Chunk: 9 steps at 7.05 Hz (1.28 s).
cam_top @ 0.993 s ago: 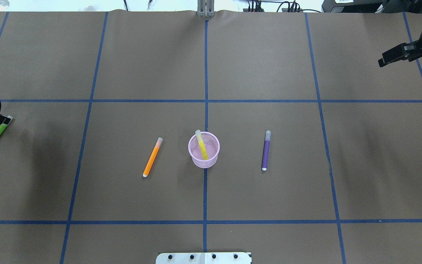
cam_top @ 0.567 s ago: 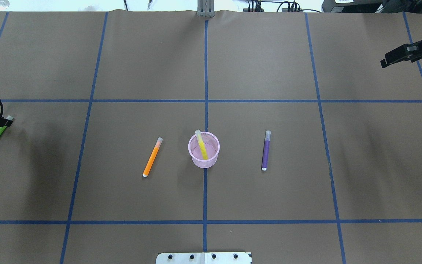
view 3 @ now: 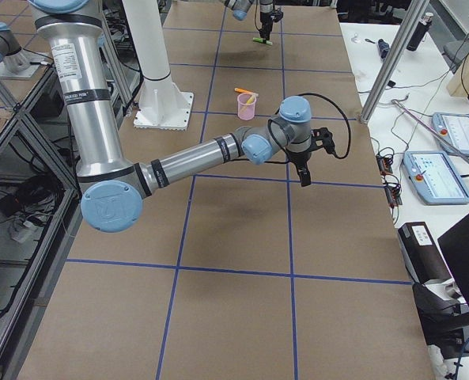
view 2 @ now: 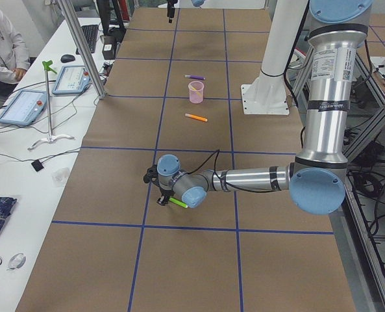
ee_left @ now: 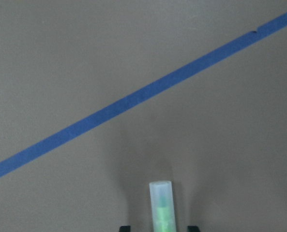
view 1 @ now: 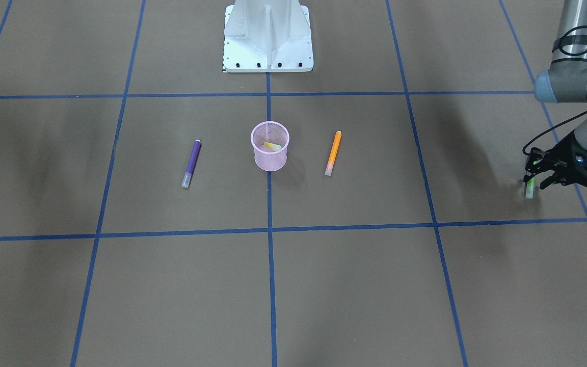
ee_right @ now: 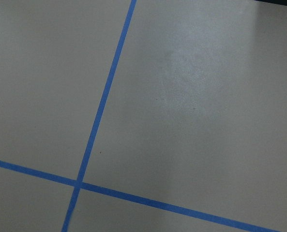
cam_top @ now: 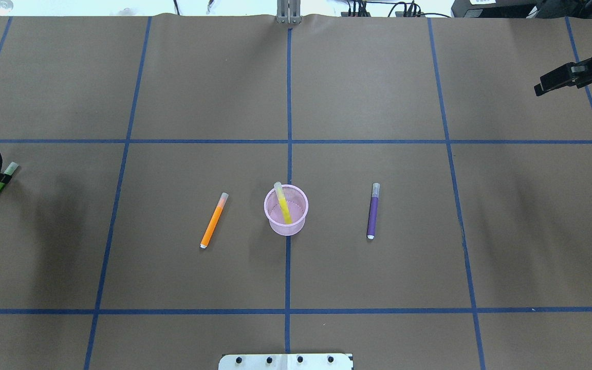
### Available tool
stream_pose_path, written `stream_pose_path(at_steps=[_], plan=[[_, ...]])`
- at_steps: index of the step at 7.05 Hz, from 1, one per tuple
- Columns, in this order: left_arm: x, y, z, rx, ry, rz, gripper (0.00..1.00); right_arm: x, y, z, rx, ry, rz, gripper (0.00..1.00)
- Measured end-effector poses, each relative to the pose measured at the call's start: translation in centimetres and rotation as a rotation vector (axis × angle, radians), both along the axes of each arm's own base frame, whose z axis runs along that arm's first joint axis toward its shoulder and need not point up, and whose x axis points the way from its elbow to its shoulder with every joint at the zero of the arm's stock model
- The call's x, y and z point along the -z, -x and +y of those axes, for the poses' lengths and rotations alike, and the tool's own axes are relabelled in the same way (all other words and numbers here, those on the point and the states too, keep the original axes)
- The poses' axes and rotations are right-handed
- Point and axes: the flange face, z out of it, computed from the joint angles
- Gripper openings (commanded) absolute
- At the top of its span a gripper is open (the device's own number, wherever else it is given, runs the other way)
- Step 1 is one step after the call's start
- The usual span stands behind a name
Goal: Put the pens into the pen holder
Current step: 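Close the left gripper on the green marker, then lift the green marker with the left gripper and carry it over the cup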
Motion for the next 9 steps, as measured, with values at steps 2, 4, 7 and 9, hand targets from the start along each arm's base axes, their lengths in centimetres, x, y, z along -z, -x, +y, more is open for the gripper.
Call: stream_pose_path(at_steps=[2,4,7,9], plan=[[-0.1,-0.2,0.2,-0.005,0.003,0.000,0.24,-0.1,0.0,0.0,0.000,0.002,0.001,1.00],[-0.1,-0.3,0.3,-0.006,0.000,0.002,0.00,-0.2,0.0,0.1,0.000,0.004,0.002,1.00],[1.8,-0.3,0.2,-0.004,-0.073,0.044,0.00,-0.4,-0.1,0.2,0.000,0.006,0.002,1.00],[8.4,-0.6,-0.4,-0.007,-0.301,0.167,0.00,-0.4,-0.1,0.2,0.000,0.004,0.001,1.00]])
